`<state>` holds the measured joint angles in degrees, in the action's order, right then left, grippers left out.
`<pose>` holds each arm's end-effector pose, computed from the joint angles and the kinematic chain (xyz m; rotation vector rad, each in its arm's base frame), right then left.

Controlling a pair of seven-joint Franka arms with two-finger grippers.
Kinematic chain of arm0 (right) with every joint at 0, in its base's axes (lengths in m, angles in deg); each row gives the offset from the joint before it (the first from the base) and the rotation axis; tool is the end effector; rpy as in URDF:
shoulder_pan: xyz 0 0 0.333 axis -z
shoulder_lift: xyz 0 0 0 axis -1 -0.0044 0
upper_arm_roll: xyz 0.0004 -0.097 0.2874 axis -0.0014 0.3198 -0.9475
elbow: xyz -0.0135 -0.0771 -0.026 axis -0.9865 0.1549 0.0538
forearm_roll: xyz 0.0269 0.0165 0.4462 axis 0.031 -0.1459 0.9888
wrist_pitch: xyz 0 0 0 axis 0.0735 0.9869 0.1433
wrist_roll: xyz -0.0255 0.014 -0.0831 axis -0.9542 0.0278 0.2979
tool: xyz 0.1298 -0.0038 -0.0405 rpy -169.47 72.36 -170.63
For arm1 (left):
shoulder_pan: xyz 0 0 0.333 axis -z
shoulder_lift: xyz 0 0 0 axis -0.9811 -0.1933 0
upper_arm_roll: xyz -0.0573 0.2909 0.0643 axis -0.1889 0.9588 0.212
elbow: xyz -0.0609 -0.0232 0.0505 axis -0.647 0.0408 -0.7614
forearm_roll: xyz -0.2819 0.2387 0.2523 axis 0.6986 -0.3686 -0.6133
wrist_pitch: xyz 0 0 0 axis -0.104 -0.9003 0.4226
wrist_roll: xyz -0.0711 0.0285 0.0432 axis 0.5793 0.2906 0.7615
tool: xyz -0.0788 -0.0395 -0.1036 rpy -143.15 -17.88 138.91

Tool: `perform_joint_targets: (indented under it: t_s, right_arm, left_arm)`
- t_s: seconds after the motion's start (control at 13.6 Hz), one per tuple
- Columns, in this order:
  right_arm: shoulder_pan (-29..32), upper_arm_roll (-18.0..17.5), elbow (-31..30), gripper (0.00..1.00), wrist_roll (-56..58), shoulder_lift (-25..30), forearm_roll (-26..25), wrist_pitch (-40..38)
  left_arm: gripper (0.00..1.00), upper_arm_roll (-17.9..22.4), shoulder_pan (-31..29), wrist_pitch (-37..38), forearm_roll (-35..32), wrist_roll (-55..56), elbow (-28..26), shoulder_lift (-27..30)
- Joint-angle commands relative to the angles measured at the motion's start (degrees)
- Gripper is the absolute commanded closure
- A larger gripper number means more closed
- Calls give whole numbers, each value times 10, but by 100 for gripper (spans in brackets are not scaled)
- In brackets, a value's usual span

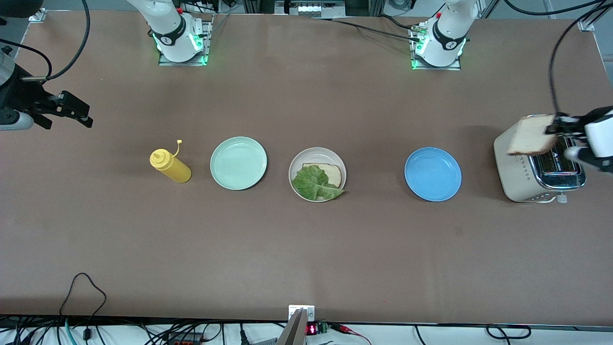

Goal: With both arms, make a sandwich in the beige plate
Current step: 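Grasp the second bread slice with the left gripper and lift it, then place the bread slice on the lettuce with the left gripper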

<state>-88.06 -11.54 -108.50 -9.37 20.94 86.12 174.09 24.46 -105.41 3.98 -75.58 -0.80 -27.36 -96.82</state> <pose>0.6120 0.0045 0.5463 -3.1217 -0.0712 -0.0933 0.6491 0.0397 0.4701 2.8787 -0.5613 -0.4830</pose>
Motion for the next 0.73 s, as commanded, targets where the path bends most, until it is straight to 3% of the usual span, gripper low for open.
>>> perform_joint_targets:
  t_s: [0.0, 0.15, 0.44, 0.66]
  right_arm:
    - [9, -11, 2, 0, 0, 10, -7, 0]
    - [1, -8, 23, 0, 2, -3, -9, -12]
    - [-34, 23, 34, 0, -3, -11, -10, -16]
    - [-30, 22, 34, 0, -2, -11, -9, -16]
  left_arm:
    - [99, -7, 31, -56, 37, 10, 7, -33]
    - [99, -8, 73, -106, 53, 47, 6, -44]
    - [99, -8, 104, -246, 217, 227, -25, -63]
    - [99, -8, 150, -398, 333, 296, -80, -77]
